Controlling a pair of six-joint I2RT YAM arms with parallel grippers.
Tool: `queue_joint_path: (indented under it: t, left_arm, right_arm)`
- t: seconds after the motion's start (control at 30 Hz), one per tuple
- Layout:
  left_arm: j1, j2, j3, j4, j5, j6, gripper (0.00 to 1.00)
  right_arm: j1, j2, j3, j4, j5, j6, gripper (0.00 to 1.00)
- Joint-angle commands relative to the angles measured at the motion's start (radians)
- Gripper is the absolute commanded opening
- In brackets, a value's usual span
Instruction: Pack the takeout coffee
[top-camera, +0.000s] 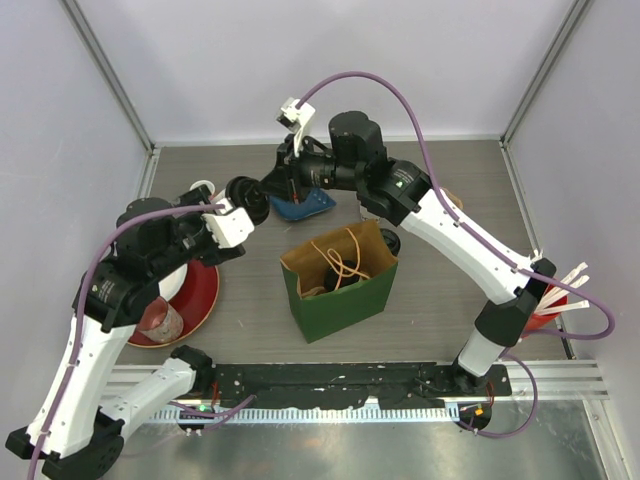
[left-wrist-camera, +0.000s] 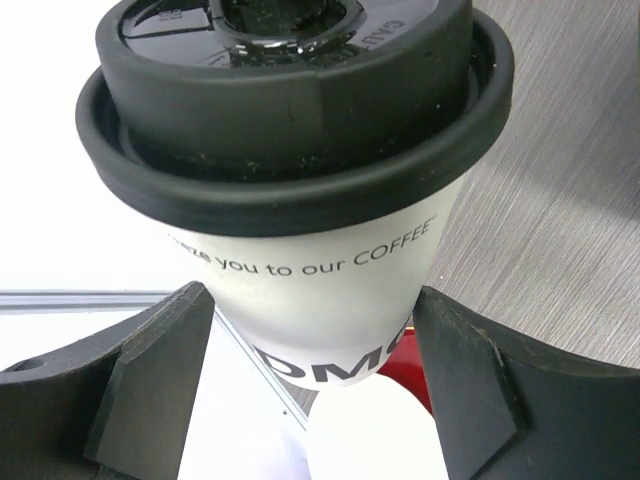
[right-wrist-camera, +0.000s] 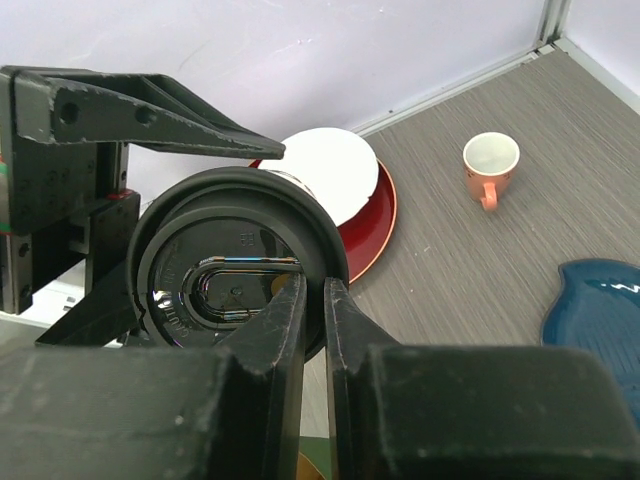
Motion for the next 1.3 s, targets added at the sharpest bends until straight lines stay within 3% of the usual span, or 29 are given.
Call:
queue_joint_path:
  t: [0.0, 0.13, 0.4, 0.67, 1.0, 1.17, 1.27]
  left_arm:
    - [-0.003, -0.01, 0.033, 0.047, 0.001, 0.007, 0.9]
    - [-0.003, -0.01, 0.034, 0.025, 0.011, 0.012, 1.0]
    - [-0.003, -0.011, 0.041, -0.041, 0.043, 0.016, 1.0]
    - [-0.003, 0.03, 0.114, -0.206, 0.121, -0.013, 1.0]
    - [-0.005, 0.257, 0.327, -0.453, 0.253, -0.276, 0.99]
    - [-0.016, 0.484, 0.509, -0.532, 0.316, -0.48, 0.74]
    - [-0.04, 0.561, 0.551, -0.515, 0.363, -0.577, 0.7]
  right_arm:
    - [0.004, -0.057, -0.011, 0.041, 0.046, 0.009, 0.01]
    - [0.001, -0.065, -0.019, 0.046, 0.056, 0.01, 0.01]
    - [-0.026, -0.086, -0.036, 0.047, 0.116, 0.039, 0.01]
    - [-0.094, -0.124, -0.068, 0.027, 0.213, 0.07, 0.01]
    - [-0.121, -0.221, -0.018, -0.219, 0.457, -0.002, 0.01]
    - [-0.123, -0.336, -0.047, -0.328, 0.558, 0.044, 0.01]
    - [-0.121, -0.397, -0.044, -0.387, 0.557, 0.067, 0.01]
